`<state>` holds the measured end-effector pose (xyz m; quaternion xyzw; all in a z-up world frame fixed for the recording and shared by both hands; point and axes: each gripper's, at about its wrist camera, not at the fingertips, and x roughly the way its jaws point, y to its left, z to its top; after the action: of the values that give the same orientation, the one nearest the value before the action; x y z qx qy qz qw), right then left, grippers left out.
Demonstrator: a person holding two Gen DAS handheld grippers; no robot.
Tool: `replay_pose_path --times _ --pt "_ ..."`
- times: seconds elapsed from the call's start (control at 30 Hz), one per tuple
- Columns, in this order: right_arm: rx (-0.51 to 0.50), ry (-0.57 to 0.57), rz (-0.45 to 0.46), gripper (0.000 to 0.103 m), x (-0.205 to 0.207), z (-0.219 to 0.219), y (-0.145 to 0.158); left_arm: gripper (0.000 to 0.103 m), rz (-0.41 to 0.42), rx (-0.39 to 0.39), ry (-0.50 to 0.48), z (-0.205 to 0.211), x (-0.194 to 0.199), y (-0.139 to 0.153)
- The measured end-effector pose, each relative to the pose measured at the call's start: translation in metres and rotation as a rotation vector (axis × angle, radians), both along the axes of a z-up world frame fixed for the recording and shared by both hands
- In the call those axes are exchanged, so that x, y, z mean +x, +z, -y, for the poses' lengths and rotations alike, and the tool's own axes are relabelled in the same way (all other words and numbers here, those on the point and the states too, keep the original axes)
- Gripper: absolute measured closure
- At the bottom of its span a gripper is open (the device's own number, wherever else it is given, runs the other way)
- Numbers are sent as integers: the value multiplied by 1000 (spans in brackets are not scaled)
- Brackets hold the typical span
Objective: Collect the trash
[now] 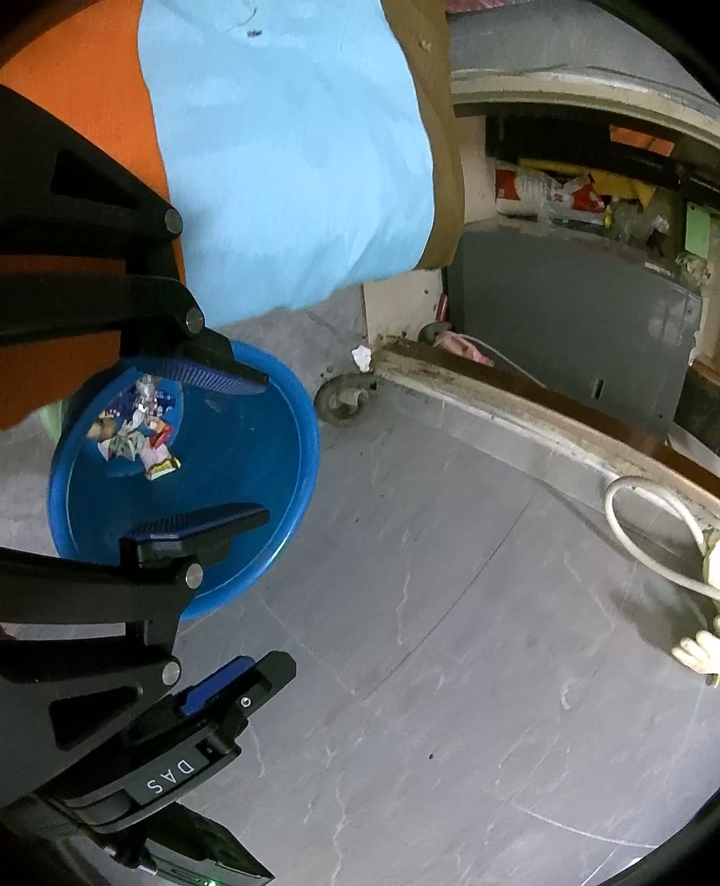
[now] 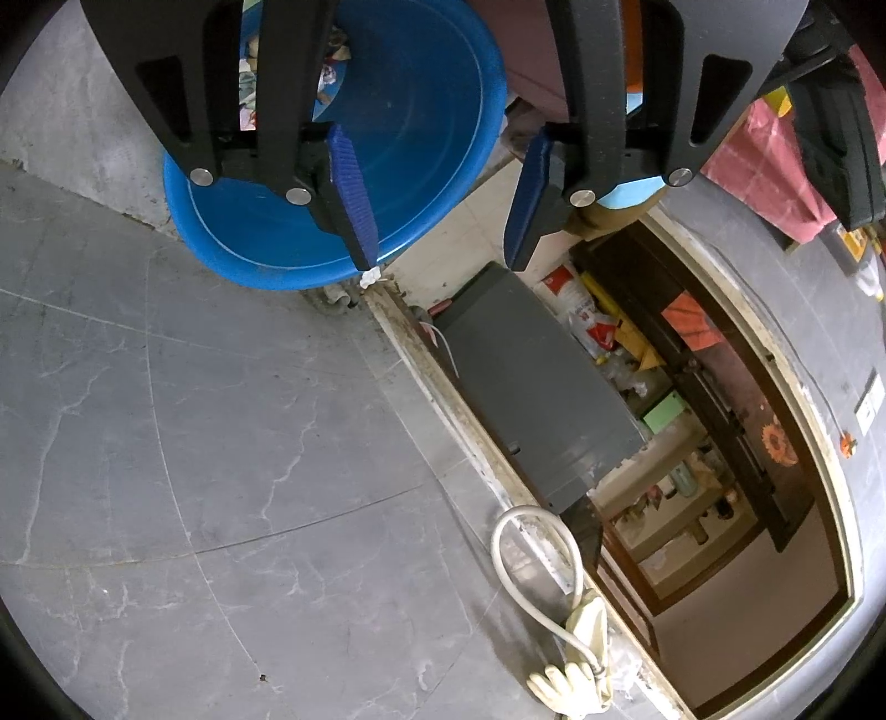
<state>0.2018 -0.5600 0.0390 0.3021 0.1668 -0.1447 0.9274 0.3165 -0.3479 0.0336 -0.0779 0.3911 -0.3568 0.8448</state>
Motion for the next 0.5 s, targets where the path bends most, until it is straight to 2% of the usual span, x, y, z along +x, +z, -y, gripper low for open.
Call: replay_pose_path --times 0.27,0.37,0.43,0.5 --pt "-14 10 0 48 0 -3 -2 52 61 34 60 -32 -6 9" --pt "-27 4 -7 42 -1 -6 -2 47 80 55 84 -47 -12 12" --pt "-45 3 -5 32 -2 -9 1 43 100 69 103 -59 -18 14" --pt "-79 -2 4 27 -8 -16 5 36 124 76 125 -71 -26 18"
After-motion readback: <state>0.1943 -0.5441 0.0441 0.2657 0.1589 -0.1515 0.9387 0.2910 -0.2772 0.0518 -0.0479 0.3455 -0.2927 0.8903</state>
